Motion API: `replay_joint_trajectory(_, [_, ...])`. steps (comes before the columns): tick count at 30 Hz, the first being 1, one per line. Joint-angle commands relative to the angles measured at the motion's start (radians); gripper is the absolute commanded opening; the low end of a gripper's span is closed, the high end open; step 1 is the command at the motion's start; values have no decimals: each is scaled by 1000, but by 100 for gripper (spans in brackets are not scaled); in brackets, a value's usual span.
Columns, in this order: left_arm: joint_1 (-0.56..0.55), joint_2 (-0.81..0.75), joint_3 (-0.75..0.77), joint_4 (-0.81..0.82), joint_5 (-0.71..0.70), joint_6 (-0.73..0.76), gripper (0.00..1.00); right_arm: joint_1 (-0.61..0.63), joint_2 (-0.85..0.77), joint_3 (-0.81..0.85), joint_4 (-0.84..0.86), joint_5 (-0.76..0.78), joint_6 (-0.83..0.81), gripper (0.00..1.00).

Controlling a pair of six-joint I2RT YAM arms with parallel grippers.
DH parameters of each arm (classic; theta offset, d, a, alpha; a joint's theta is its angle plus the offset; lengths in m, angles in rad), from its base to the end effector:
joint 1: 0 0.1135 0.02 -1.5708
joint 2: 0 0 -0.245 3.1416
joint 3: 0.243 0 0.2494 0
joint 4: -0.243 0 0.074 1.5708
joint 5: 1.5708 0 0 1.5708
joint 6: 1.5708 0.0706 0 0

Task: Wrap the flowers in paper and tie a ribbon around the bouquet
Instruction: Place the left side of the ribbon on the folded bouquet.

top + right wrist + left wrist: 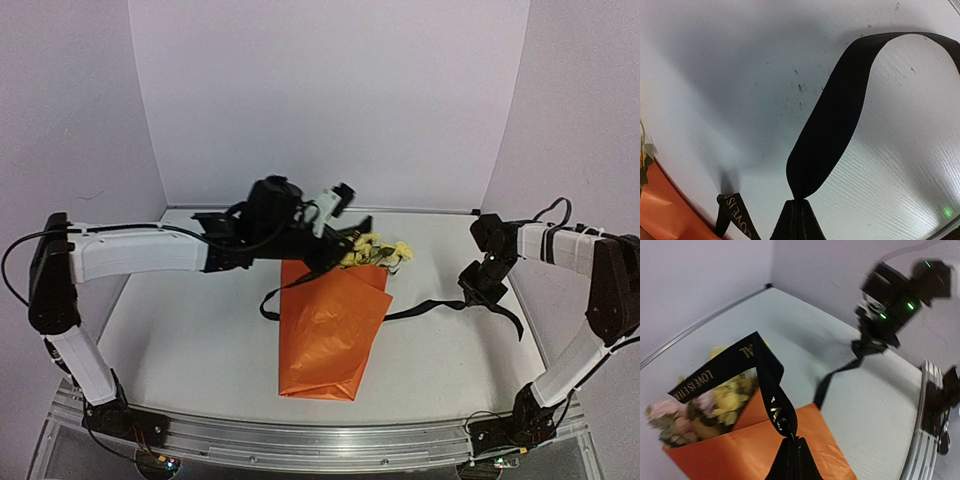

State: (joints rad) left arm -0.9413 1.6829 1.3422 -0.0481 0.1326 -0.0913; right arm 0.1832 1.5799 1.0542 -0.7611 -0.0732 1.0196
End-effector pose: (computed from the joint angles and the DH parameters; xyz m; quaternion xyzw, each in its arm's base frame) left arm 0.2449 -0.3521 0.2781 0.3753 0.7396 -0.3223 0.4563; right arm 0.2962 0.0601 0.1503 0.3970 0.9061 0.1099 0.0961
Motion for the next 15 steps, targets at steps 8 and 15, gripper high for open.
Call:
replay_joint_trajectory(8, [-211, 329, 190, -159, -1, 432, 0, 31, 88, 128, -91, -26, -69, 0])
replay_joint_trajectory(15, [-212, 399, 299, -118, -21, 471, 0, 41, 145, 243, -138, -55, -99, 0])
